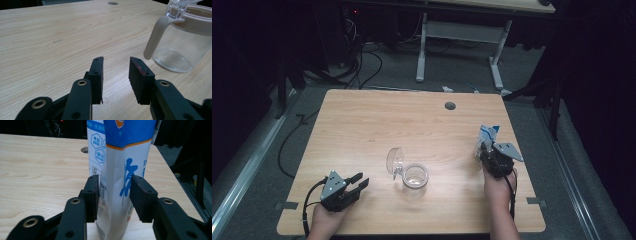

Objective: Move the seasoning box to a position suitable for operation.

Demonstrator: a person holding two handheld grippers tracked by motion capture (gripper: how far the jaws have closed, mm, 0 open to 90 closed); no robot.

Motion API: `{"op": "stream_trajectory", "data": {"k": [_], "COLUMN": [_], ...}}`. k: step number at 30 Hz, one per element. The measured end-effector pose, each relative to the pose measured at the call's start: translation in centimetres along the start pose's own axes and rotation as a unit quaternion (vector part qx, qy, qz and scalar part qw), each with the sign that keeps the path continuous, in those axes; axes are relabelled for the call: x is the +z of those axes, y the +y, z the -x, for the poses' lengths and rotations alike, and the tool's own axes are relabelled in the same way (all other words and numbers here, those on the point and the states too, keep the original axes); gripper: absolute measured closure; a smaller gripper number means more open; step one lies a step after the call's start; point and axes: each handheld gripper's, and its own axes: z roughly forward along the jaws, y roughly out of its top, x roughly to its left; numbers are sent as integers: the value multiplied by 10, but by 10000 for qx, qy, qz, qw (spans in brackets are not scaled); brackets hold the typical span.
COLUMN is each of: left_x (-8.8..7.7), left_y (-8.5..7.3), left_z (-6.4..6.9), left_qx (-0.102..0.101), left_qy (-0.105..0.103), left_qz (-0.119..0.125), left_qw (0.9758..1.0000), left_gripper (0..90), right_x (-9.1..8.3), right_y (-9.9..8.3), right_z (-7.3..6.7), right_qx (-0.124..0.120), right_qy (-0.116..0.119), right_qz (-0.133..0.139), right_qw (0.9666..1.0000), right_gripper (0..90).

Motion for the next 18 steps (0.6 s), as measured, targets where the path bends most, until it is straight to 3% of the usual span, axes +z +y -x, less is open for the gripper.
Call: {"op": "stream_trajectory", "data": {"k": [6, 14, 18], "left_x": [0, 0, 0], "left_y": [0, 0, 0], "left_z": [1, 0, 0], "left_qx": [13, -18, 0], "left_qy": [-6, -2, -46], "left_qz": [-19, 4, 26], "left_qw": [10000, 10000, 10000], "left_gripper": [644, 642, 632], "right_x": [1, 0, -1], "right_y": [0, -1, 0], "right_z": [3, 1, 2], "right_qx": [-21, -274, -333], "right_qy": [134, 22, 77], "right_qz": [-15, 40, -2], "right_qw": [9999, 9996, 9994], "right_gripper": [694, 786, 829]}}
